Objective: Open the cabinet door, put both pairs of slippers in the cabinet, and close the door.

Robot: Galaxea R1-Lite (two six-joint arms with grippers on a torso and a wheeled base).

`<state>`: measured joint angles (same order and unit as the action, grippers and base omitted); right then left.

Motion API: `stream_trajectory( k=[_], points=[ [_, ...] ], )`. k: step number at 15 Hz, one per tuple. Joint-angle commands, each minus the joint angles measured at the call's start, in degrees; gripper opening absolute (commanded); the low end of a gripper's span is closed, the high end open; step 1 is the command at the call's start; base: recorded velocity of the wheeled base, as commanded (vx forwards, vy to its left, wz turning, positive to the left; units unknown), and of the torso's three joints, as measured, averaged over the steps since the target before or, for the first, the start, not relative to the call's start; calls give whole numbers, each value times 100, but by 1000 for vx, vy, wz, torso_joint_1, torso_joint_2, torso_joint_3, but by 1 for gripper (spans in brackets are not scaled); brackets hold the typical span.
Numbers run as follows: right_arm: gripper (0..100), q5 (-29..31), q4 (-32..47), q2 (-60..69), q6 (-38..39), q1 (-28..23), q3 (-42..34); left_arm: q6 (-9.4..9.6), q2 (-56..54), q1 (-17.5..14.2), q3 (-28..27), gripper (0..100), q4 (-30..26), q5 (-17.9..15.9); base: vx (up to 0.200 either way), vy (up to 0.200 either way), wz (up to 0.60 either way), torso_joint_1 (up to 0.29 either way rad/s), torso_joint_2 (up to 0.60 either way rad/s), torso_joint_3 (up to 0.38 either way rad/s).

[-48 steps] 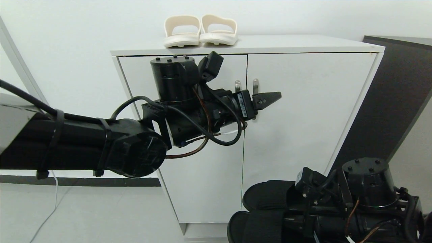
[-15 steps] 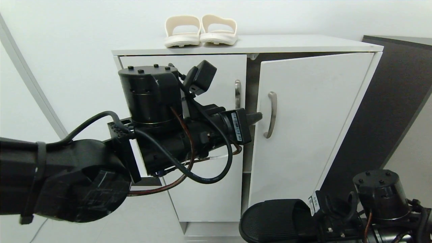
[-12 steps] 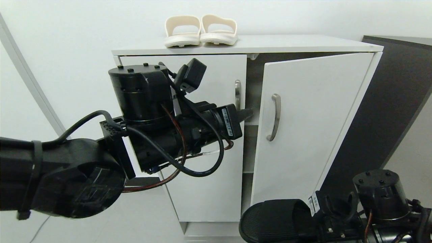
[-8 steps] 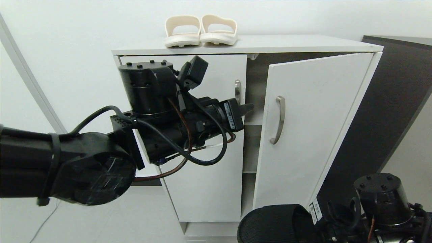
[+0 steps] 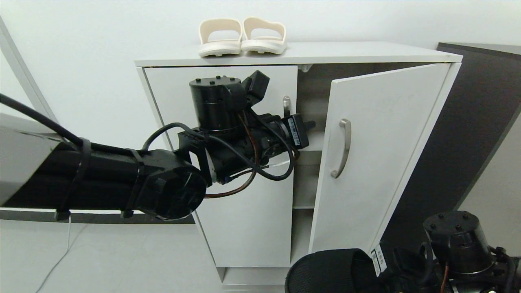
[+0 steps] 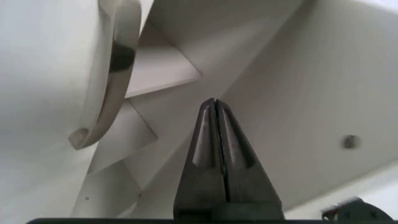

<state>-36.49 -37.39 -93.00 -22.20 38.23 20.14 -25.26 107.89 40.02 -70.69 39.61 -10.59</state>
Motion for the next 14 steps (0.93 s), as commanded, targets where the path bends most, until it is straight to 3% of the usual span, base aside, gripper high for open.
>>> stream_trajectory(
  k=[1,3,8,11,14],
  points=[
    [0,1,-5,-69,-4,0,-1,3,92,32,-32,0,-6,22,0,0,0,0,0,0],
    [0,1,-5,-95,-4,0,-1,3,92,50,-41,0,-14,31,0,0,0,0,0,0],
    [0,1,-5,-122,-4,0,-10,3,136,129,-6,0,21,31,-200,0,0,0,1,3],
    [0,1,4,-148,-144,18,-80,3,206,805,3,0,38,31,-200,0,0,1,1,2],
    [0,-8,4,-157,-294,27,-142,12,303,1052,3,0,276,31,-67,0,0,1,1,1]
  ],
)
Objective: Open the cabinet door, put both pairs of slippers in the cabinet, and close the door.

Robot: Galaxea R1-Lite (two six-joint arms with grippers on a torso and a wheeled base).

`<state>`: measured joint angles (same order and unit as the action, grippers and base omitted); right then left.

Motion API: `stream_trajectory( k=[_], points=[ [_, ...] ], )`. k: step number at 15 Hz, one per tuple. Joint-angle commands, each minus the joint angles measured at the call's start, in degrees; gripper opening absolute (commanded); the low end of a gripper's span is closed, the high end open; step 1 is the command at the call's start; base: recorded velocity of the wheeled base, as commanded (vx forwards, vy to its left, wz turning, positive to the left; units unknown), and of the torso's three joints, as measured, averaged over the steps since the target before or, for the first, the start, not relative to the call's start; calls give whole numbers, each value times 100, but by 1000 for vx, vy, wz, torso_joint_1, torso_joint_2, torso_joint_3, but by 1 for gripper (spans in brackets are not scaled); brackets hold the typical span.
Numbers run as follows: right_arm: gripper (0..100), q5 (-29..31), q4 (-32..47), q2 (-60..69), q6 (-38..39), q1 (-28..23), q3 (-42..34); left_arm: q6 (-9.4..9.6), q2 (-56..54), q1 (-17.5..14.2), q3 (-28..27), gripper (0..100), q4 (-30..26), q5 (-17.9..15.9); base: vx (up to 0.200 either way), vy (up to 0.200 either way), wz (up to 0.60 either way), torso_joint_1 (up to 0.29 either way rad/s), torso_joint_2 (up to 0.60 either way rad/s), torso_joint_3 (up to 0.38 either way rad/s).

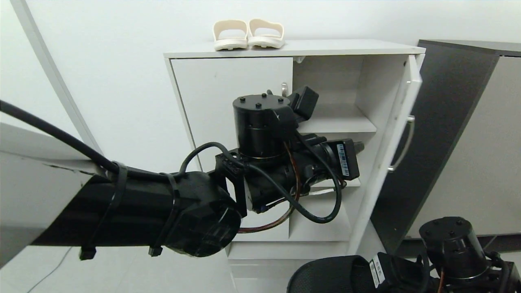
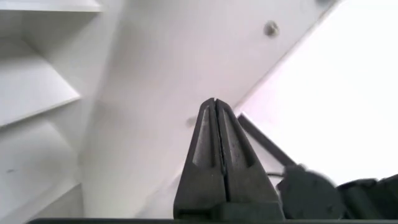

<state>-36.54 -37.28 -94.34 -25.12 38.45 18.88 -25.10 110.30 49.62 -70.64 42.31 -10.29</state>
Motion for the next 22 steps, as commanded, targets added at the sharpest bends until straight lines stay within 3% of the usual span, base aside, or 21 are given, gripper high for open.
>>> stream_trajectory(
  k=[1,5,8,9,10,12,13,15,17,19,21,22],
  points=[
    [0,-3,-7,-23,-19,5,-25,-4,71,83,7,0,84,9,0,0,0,0,0,0],
    [0,-73,-16,-23,-28,-4,-43,5,-281,-224,411,0,392,115,0,0,0,0,0,0],
    [0,-82,-16,-23,-28,-4,-43,111,-1134,-892,1000,0,330,176,0,0,0,0,0,0],
    [0,-73,-16,-23,-28,-4,-43,260,-1705,-1305,1562,0,321,396,0,0,0,0,0,0],
    [0,-73,-25,-23,-28,-13,-43,295,-2276,-1551,2116,0,321,528,0,0,0,0,0,0],
    [0,-12,-25,-58,-10,-39,10,304,-3515,-1798,3232,0,216,563,0,0,0,0,0,0],
    [0,50,-25,-146,34,-171,212,401,-4456,-1982,3900,0,-303,704,0,0,0,0,0,0],
    [0,938,-34,-278,720,-171,617,726,-5968,-2263,4586,0,-1612,1337,0,0,0,0,0,0],
    [0,2107,-526,-506,1994,295,924,787,-7576,-2404,4665,0,-3133,1732,0,0,0,0,0,0],
    [0,3785,-1343,-1148,2504,558,1425,1077,-8701,-2641,4463,0,-4328,2242,0,0,0,0,0,0],
    [0,4963,-1589,-1860,2671,558,2181,1288,-9263,-3749,4674,0,-4917,2514,0,0,0,0,0,0],
    [0,5227,-1589,-2141,2767,497,2506,1534,-9606,-4320,4973,0,-4961,2611,0,0,0,0,0,0]
  ],
)
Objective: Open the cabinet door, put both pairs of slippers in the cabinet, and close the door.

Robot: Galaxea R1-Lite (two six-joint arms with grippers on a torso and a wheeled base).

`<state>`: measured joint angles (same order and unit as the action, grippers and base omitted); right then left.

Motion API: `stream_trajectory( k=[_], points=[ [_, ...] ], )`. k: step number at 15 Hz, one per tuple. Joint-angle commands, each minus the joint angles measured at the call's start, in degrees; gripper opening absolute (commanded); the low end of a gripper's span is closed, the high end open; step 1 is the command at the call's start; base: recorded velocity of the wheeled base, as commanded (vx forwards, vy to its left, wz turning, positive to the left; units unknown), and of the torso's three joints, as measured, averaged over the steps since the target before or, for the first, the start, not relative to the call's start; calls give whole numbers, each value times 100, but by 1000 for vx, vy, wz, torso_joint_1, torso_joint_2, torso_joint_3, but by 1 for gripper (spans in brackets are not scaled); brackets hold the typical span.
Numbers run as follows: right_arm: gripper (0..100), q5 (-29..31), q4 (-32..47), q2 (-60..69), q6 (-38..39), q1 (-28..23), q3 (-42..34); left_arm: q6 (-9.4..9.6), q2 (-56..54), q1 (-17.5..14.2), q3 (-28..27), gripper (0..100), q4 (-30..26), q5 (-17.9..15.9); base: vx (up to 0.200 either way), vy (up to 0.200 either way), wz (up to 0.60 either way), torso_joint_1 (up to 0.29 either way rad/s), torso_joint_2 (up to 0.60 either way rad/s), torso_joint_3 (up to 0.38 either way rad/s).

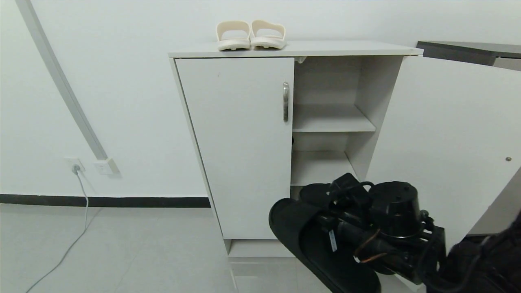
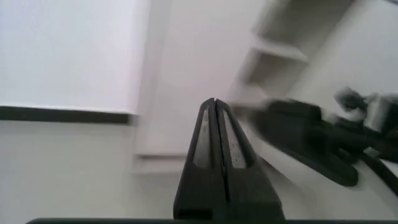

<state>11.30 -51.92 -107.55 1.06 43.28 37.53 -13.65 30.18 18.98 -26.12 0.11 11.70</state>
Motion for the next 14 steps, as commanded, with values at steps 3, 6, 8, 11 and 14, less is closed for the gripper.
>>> stream_trajectory(
  k=[3,6,8,11,14],
  points=[
    [0,847,-134,-1040,193,-83,799,1075,-2623,-2223,1742,0,-661,535,0,0,0,0,0,0],
    [0,847,-178,-1032,202,-91,755,1031,-3001,-1880,2498,0,-2,-186,0,0,0,0,0,0],
    [0,839,-178,-1040,202,-91,755,733,-3010,-1880,2586,0,200,-915,0,0,0,0,0,0],
    [0,839,-240,-1058,219,-109,720,1242,-3001,-1880,2577,0,-116,-1232,0,0,0,0,0,0],
    [0,874,-275,-1067,219,-179,720,1005,-3001,-1880,2604,0,-2,-1170,0,0,0,0,0,0]
  ],
)
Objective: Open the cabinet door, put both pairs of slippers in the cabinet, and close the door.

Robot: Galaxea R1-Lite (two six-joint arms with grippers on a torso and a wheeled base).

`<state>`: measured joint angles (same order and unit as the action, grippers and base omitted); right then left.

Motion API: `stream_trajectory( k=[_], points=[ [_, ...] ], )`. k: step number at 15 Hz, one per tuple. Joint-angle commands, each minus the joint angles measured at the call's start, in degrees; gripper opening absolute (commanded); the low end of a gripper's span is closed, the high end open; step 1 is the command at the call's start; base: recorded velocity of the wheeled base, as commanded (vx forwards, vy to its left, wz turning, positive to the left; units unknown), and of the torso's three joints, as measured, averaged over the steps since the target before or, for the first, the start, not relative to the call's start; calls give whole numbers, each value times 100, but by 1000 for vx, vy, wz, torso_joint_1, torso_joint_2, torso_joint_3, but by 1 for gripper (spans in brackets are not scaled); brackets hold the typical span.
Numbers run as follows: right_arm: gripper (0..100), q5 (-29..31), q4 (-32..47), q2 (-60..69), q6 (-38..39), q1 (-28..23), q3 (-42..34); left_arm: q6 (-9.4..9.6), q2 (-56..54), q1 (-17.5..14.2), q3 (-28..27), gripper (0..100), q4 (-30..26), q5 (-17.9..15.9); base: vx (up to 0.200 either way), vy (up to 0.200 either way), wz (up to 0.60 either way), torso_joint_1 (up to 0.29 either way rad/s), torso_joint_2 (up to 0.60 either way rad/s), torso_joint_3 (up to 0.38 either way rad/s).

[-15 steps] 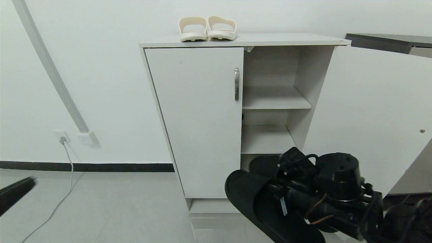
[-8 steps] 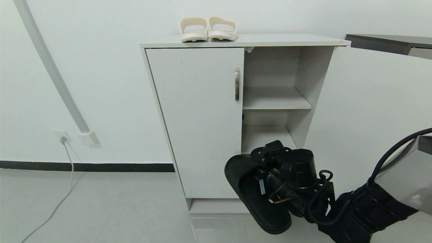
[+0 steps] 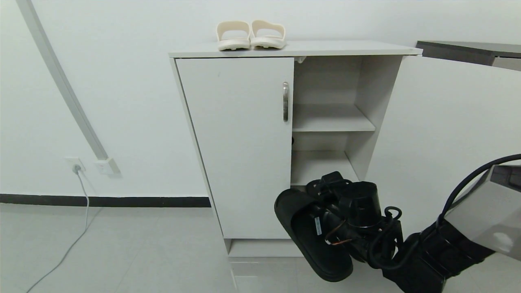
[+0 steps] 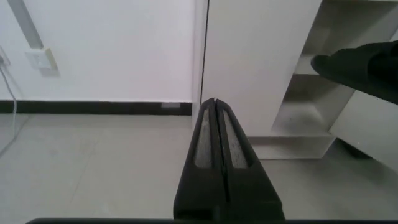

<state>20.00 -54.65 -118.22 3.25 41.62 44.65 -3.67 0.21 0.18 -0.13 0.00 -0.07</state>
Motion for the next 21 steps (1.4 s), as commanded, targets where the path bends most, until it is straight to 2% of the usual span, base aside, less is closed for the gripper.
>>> stream_trajectory(
  k=[1,3,8,16,21],
  points=[
    [0,30,-19,-96,0,-13,35,-134,-3,-1,-4,0,9,34,0,0,0,0,0,0],
    [0,434,-98,-236,79,-5,237,-134,-3,-1,-4,0,18,42,0,0,0,0,0,0],
    [0,2253,429,-1150,905,57,2030,-108,-3,-1,-4,0,9,25,0,-40,0,0,0,0],
    [0,2359,411,-1203,931,57,1907,-116,-3,-1,-4,0,9,25,0,-200,0,5,3,4],
    [0,2350,403,-1291,931,57,1889,-143,-3,-1,-4,0,18,42,0,0,0,0,0,0]
  ],
)
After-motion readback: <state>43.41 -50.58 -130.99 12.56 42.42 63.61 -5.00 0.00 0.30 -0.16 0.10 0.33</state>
